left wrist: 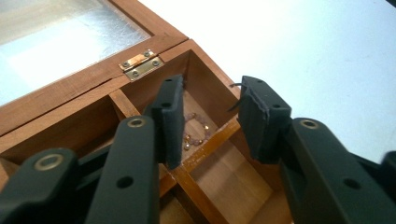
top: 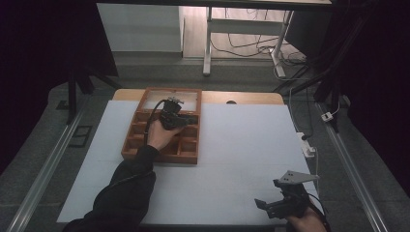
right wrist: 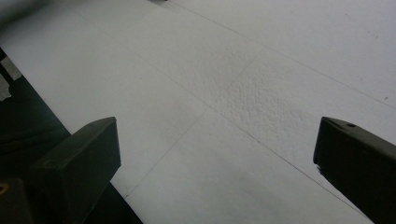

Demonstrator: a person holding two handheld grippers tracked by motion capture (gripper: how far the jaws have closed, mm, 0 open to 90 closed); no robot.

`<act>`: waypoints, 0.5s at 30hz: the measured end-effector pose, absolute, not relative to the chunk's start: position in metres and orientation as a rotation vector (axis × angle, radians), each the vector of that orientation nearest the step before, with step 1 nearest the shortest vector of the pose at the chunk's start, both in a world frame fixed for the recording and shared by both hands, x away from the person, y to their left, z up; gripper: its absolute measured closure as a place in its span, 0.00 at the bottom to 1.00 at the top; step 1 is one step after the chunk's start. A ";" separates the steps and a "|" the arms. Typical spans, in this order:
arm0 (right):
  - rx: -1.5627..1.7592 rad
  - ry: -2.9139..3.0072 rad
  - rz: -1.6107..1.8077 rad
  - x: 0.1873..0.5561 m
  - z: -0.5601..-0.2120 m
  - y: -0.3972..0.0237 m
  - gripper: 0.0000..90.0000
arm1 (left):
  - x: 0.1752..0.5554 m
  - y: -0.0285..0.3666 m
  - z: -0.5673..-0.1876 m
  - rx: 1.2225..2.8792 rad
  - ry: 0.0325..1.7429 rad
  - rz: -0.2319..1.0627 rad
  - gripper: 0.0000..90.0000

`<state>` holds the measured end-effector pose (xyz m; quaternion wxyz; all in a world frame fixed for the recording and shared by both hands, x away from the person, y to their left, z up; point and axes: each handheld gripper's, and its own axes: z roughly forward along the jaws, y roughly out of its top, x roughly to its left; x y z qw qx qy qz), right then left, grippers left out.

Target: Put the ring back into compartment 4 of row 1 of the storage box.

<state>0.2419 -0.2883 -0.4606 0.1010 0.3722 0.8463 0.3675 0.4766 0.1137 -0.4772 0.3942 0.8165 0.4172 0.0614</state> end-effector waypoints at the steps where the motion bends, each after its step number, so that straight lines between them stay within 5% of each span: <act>1: 1.099 2.500 1.085 0.242 -0.461 -0.288 0.01 | 0.475 0.114 -0.476 2.071 1.050 0.161 0.65; 15: 1.103 2.500 1.078 0.242 -0.461 -0.288 0.00 | 0.457 0.120 -0.463 2.082 0.962 0.175 0.43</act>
